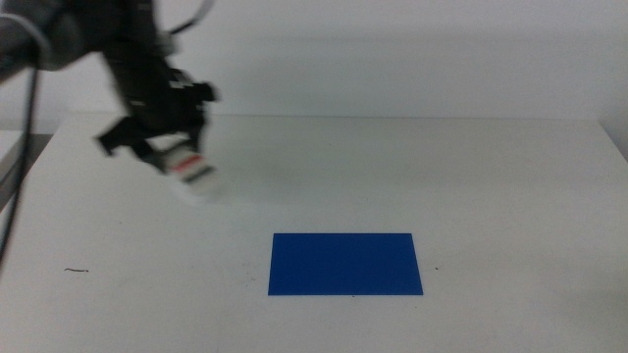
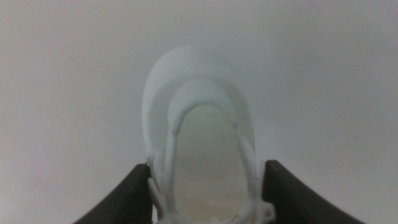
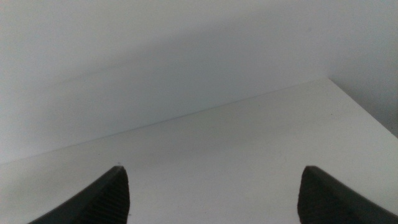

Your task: Use one arm to grab the shoe from the table and place it on the mat.

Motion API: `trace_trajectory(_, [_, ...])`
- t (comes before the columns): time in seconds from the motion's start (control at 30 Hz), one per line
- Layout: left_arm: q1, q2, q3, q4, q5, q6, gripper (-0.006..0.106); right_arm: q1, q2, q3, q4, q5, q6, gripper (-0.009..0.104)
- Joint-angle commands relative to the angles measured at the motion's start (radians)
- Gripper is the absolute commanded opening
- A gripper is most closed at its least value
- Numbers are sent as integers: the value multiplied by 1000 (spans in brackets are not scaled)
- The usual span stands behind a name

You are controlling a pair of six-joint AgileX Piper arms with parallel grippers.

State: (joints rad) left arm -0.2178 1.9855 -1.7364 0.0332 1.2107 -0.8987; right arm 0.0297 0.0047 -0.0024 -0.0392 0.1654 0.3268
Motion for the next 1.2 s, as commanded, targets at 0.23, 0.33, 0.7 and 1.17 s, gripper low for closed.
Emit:
trace_trajectory(0.23, [-390,47,-4,-23,-28,-158,-2,2,-5,2,-6,-8,-6,79])
trace_trajectory(0.33, [-462,77,-4,-11,-52,-167,-2,2,-5,2,-6,-8,-6,79])
trace_trajectory(0.7, [-490,103,-4,-68,-46,1065,-2,2,-5,2,-6,-8,-6,79])
trace_trajectory(1.17, [-490,103,0,-130,-78,1930,-2,2,-5,2,-6,-8,-6,79])
